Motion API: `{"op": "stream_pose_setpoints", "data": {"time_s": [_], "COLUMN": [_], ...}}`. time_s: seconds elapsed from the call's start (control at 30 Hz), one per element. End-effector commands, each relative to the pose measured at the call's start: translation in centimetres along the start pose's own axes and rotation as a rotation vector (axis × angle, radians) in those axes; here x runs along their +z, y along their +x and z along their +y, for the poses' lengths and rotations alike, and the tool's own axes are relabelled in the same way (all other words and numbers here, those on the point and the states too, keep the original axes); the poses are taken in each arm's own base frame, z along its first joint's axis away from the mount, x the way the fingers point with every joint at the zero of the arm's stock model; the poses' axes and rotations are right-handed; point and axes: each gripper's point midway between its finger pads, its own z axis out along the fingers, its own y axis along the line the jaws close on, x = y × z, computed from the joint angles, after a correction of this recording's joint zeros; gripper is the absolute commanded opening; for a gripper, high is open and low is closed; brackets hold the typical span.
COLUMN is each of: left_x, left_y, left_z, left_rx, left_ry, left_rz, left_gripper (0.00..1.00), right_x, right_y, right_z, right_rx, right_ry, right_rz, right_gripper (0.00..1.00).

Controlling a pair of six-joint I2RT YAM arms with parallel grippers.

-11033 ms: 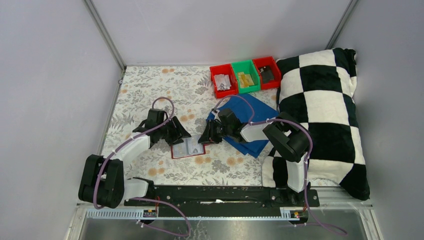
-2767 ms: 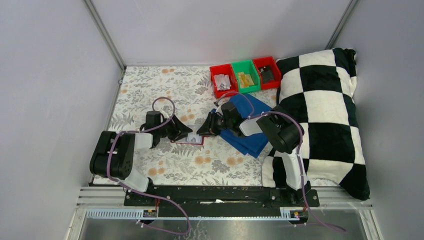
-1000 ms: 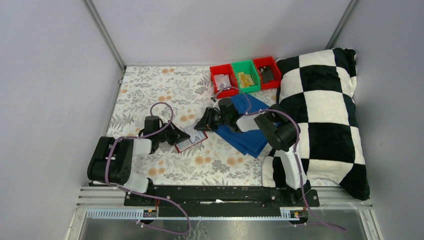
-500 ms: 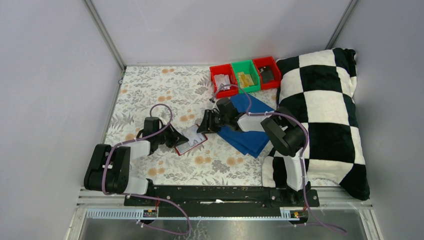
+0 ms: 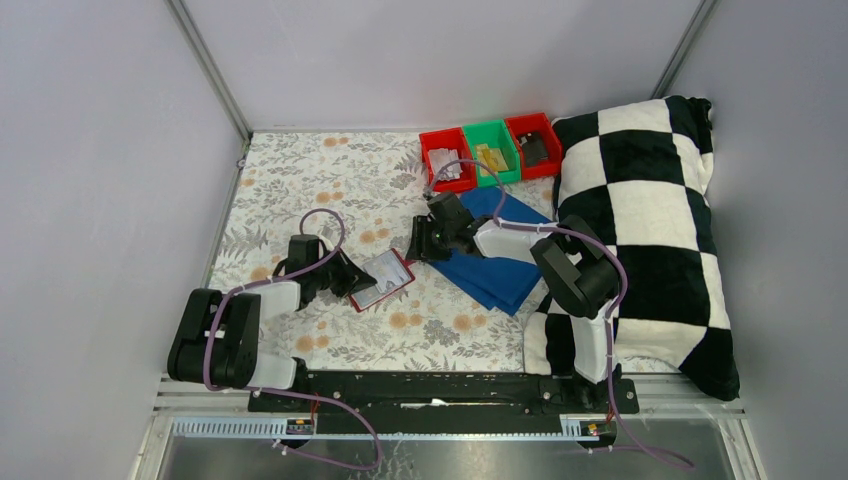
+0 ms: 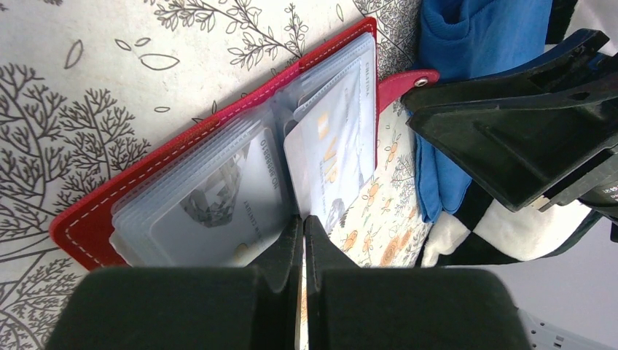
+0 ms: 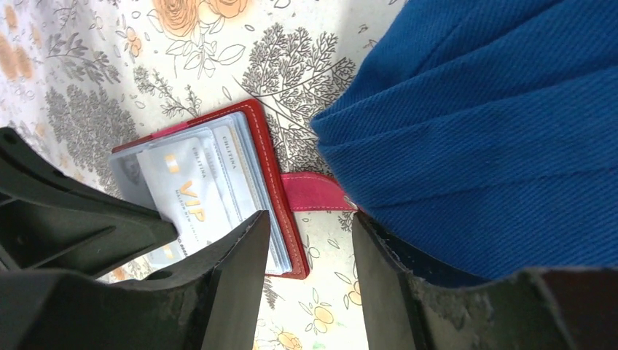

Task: Take the credit cards out of the card holder
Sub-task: Remove the credit card from the card holder.

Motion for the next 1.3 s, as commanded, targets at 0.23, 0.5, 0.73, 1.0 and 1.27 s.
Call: {"op": "stream_pose_setpoints", "data": {"time_s": [0.23,0.5,0.73,1.0,1.27], "left_x": [-0.3,-0.3,-0.2,-0.4,-0.5], "left_y": [-0.4,-0.5,-0.5,-0.4,-0.3], "left_z": [0.4,0.3,0.4,0.5,1.1], "left_rx": [0.029,0.031,0.031,0.026,0.011], "left_ry": [-0.029,-0.028,-0.03,-0.038,-0.065], "left_rz": [-0.036,-0.035,-0.034,-0.038,-0.045], "left_gripper": [0.0,0.0,0.0,0.0,0.0], "right_x": [-0.9,0.4,0.5,0.9,0.1], "right_y": [-1.7,-1.4,-1.0,-1.3,-2.1], "right_z": [-4.7,-4.1,-2.8,-2.0,-1.2], "right_rx": [0.035,0.026,0.031,0.048,0.054], "right_ry": [0.288,0.252,0.17,0.121,0.077], "right_rz": [-0.073,-0.036,-0.034,-0.041,-0.103], "right_gripper": [0.56,0.57,0.26,0.0,0.0]}}
